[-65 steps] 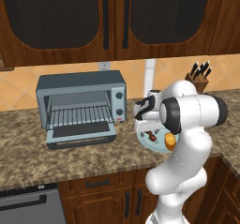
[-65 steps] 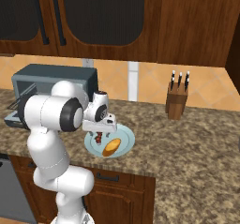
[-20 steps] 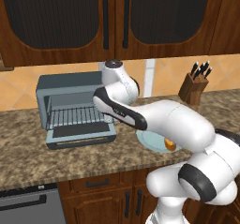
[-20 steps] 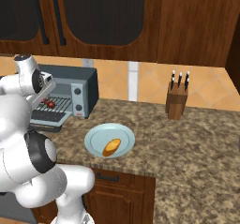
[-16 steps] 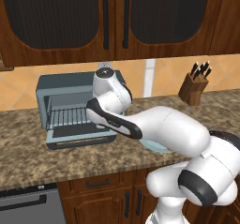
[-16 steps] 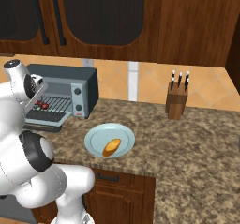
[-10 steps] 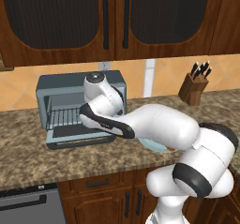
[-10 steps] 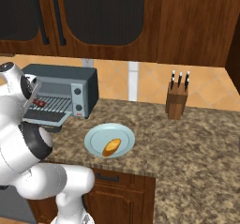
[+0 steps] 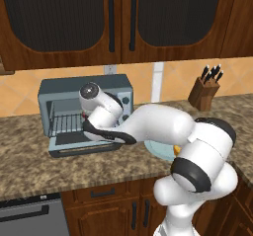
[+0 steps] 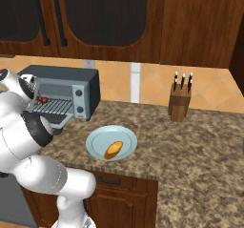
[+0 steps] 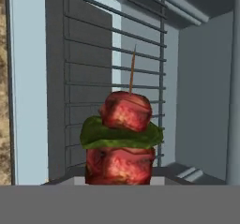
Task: Pick up the kebab skewer and baguette bread, and place them inside the toaster oven. Close the toaster oven door and start by setting the timer.
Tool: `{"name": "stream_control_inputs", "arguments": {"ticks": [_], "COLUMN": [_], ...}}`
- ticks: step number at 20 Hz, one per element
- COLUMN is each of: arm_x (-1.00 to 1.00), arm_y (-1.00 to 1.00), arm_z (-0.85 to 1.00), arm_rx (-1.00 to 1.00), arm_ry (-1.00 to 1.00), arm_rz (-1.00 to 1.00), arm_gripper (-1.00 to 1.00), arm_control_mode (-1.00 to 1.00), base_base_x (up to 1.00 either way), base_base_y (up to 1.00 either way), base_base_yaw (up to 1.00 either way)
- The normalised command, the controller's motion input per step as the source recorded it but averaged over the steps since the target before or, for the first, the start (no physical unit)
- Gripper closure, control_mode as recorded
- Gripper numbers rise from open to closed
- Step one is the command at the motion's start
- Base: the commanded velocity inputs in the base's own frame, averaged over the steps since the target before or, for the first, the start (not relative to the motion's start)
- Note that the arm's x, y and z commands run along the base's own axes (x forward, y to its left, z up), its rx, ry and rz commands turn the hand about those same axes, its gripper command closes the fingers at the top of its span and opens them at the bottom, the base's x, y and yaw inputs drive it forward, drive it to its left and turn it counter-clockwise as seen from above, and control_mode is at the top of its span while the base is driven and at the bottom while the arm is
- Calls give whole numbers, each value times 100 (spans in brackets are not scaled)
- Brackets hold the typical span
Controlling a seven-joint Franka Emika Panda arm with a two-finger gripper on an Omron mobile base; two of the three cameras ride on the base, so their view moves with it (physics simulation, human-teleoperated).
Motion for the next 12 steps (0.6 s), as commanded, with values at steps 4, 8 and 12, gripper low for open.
{"name": "stream_control_inputs", "arguments": {"ticks": [4,8,12], "arm_x": [34,36,26], "arm_y": [-9,-1,0], "arm_z": [-1,-2,-10], "arm_rx": [0,0,0], "arm_ry": [-2,0,0], "arm_rz": [0,0,0], "arm_gripper": [100,100,100], "arm_control_mode": [-100,-100,-100], "base_base_x": [0,0,0], "base_base_y": [0,0,0], "base_base_yaw": [0,0,0]}}
